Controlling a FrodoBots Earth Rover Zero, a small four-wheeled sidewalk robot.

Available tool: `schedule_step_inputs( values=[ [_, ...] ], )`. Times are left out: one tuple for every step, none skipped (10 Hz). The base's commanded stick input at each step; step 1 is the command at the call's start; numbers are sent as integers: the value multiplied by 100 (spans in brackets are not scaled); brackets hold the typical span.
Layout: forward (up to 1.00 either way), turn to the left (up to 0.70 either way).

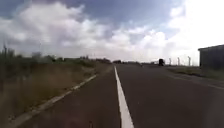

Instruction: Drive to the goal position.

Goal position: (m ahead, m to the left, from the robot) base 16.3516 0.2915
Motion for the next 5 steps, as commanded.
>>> schedule_step_inputs(
  values=[
    [100,-40],
    [100,-40],
    [100,0],
    [100,0],
    [100,0]
  ],
)
